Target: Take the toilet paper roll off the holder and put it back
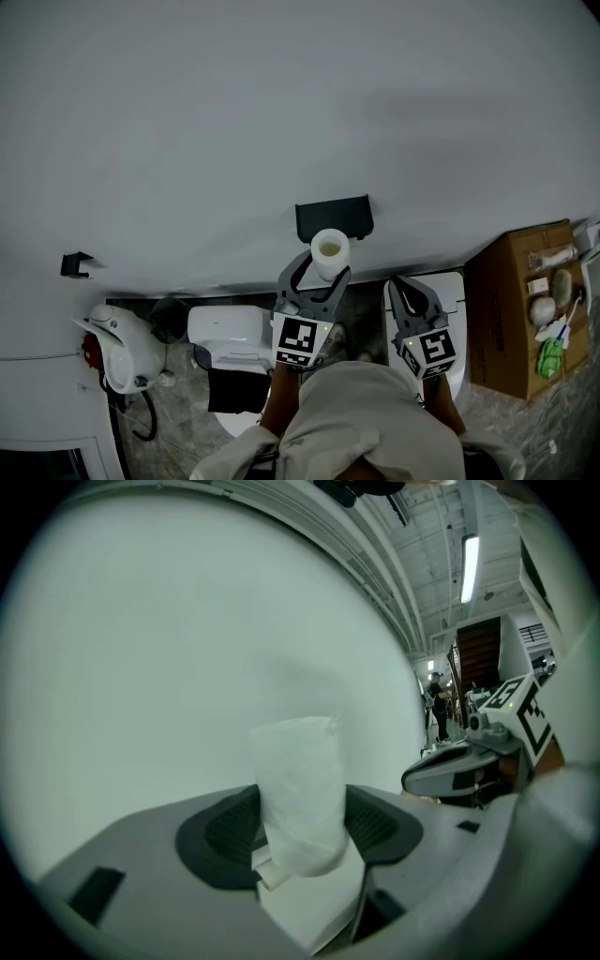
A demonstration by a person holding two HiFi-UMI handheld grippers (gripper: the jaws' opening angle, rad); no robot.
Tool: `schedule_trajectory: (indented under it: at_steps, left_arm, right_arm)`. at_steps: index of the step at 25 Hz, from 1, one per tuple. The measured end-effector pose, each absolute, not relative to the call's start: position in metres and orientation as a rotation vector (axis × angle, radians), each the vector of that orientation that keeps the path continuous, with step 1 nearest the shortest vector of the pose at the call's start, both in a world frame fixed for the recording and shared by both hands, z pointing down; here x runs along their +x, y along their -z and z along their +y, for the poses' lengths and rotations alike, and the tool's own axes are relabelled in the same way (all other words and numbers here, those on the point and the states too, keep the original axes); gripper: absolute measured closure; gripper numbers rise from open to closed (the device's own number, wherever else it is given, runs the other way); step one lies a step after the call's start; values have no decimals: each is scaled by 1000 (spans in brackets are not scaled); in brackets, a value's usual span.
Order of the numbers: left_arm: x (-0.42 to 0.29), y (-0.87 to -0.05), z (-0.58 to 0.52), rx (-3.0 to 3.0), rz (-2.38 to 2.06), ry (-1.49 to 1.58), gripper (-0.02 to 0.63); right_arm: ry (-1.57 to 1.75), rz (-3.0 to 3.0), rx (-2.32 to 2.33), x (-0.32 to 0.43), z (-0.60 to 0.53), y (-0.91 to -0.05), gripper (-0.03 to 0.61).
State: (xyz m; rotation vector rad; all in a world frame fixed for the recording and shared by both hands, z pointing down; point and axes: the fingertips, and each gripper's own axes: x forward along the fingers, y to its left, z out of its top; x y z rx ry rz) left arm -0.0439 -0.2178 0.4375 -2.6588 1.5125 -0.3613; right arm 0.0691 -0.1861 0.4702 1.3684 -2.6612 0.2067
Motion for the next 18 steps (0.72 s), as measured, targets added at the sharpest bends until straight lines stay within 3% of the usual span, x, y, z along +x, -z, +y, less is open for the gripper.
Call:
schedule_trajectory:
  at_steps: [18]
  left_arm:
    - [-43,-444,-169,-2640,1596,361,327]
  right_arm:
    - [-202,-2717,1258,66,-154,-472,583]
